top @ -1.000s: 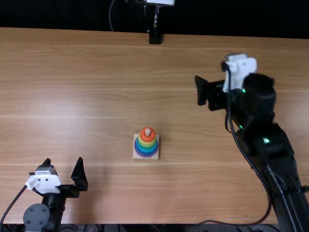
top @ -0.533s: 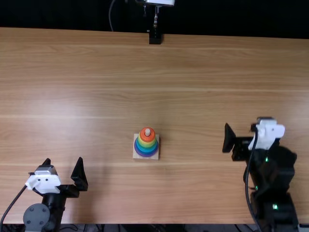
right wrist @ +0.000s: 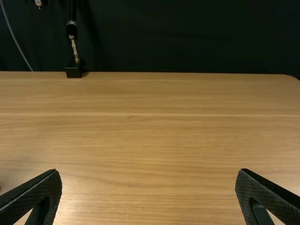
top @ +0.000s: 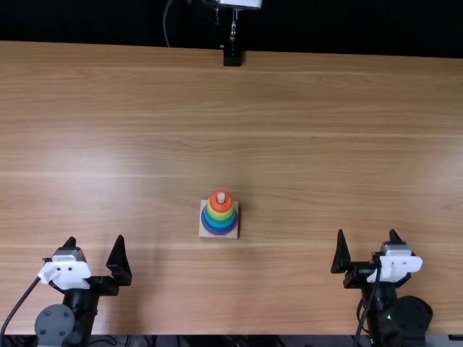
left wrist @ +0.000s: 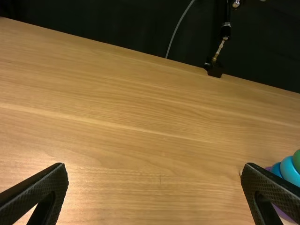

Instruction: Build the Hanoi tower: stack the rings onto the peg from bottom to top in this color order: purple, dark blue, light blue, dark green, light green, yellow, orange.

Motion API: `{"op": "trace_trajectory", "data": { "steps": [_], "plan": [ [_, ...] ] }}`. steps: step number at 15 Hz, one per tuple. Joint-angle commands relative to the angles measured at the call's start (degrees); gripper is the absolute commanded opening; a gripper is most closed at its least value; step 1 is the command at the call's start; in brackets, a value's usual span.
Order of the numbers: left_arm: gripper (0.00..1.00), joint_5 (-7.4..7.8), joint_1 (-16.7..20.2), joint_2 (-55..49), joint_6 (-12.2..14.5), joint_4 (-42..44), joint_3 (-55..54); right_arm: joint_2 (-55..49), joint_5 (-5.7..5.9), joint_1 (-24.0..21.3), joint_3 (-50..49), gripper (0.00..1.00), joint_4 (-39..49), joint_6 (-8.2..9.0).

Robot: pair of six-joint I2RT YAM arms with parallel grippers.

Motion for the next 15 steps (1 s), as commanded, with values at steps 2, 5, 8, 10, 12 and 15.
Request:
{"op": "trace_trajectory", "data": {
  "steps": [2,5,8,10,12,15],
  "plan": [
    [1.00,0.68,0.12,-0.67,0.23,-1.05,-3.17,-4.41,-0.10,-0.36,-2.02,1.00,0.28,-0.22],
    [1.00,0.79,0.12,-0.67,0.23,-0.94,-3.17,-5.11,0.00,-0.19,-3.69,1.00,0.28,-0.11],
    [1.00,0.68,0.12,-0.67,0.23,-1.05,-3.17,-10.12,0.00,-0.19,-5.80,1.00,0.18,-0.22],
    [1.00,0.68,0.12,-0.67,0.23,-1.05,-3.17,-11.44,0.11,-0.19,-6.15,1.00,-0.46,-0.11],
    [1.00,0.68,0.12,-0.67,0.23,-1.05,-3.17,-11.44,1.37,-0.10,-6.15,1.00,-0.67,-0.01],
    [1.00,0.68,0.12,-0.67,0.23,-1.05,-3.17,-11.44,2.43,-0.10,-6.23,1.00,-0.98,-0.32]
  ]
}}
